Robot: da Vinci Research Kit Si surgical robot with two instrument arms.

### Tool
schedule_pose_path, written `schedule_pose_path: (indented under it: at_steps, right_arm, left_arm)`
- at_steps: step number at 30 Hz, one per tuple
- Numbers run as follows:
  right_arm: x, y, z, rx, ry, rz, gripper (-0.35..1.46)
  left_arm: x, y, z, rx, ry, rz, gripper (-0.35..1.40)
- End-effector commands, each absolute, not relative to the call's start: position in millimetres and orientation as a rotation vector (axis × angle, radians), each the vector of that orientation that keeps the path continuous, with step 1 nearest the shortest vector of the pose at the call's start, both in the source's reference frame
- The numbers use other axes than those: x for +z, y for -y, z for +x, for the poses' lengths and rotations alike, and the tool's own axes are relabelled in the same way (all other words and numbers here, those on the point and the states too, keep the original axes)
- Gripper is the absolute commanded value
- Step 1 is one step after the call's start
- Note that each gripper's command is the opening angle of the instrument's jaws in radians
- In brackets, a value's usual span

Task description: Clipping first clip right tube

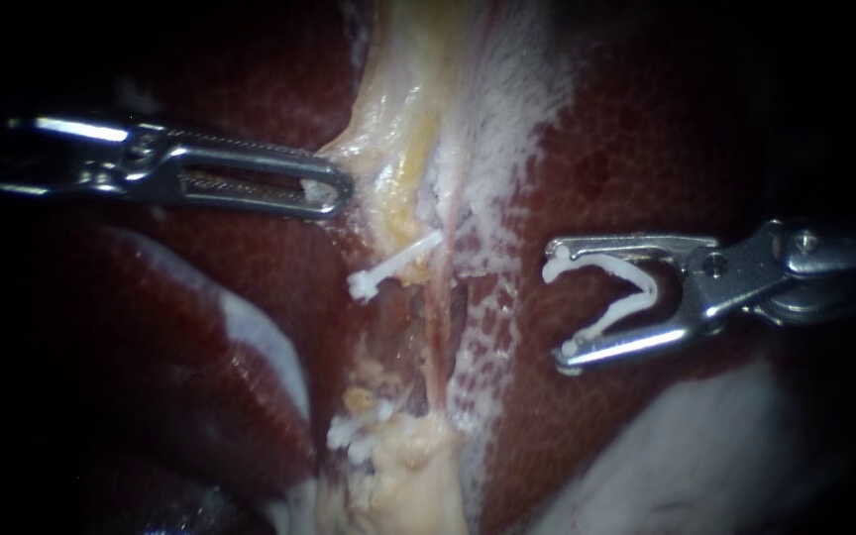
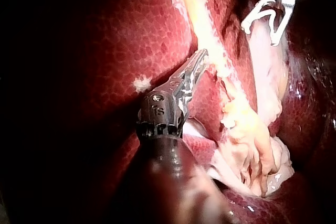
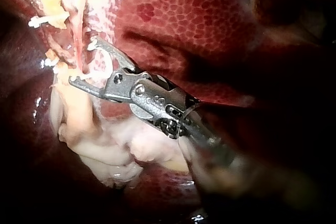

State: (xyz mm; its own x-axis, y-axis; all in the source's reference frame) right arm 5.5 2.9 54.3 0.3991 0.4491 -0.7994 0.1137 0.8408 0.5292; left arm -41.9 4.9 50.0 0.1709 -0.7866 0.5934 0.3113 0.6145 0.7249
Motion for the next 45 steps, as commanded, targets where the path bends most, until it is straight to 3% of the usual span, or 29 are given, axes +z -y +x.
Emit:
schedule_pose_path:
  at_steps: [1, 9, 23, 45]
  right_arm:
    - [54.3, -2.9, 5.5, 0.227, -1.156, 0.562, 0.60]
    - [55.2, -1.8, 6.1, 0.220, -1.156, 0.555, 0.60]
    - [60.2, 2.5, 10.3, 0.236, -1.140, 0.625, 0.59]
    - [64.4, 2.6, 16.2, 0.204, -1.128, 0.714, 0.58]
  left_arm:
    - [50.0, -4.9, -41.9, -0.827, 1.151, 0.500, -0.35]
    - [49.9, -4.9, -41.4, -0.825, 1.152, 0.503, -0.35]
    - [46.8, -8.2, -35.9, -0.868, 1.140, 0.487, -0.35]
    - [45.7, -7.7, -36.1, -0.873, 1.138, 0.483, -0.35]
